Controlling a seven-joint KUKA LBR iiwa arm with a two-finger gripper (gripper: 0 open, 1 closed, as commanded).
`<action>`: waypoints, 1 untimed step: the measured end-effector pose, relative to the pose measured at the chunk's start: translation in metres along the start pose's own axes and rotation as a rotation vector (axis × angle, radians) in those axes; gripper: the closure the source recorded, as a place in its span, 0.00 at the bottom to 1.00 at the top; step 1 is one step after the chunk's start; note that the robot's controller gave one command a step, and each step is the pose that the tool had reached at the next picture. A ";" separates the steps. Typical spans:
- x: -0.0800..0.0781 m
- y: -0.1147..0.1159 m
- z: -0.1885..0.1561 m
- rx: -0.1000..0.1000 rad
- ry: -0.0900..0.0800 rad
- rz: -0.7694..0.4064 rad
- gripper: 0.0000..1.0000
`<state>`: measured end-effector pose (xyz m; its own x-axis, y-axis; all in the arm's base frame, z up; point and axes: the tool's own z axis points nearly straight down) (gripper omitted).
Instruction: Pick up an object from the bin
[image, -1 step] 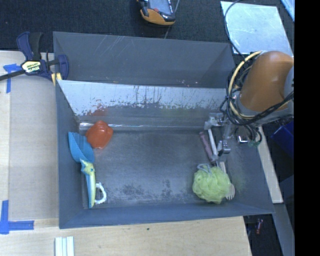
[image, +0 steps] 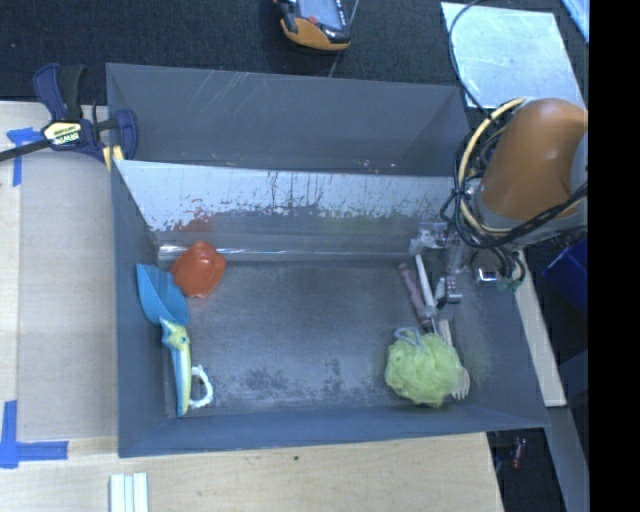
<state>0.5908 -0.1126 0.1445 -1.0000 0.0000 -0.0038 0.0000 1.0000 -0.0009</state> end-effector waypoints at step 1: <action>0.063 -0.017 0.060 0.003 -0.009 -0.281 0.00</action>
Offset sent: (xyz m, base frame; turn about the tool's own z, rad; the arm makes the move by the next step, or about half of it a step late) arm -0.0697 -0.0276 -0.0745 -0.5915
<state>0.5276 -0.1295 0.0842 -0.9608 -0.2770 -0.0117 -0.2769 0.9609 -0.0061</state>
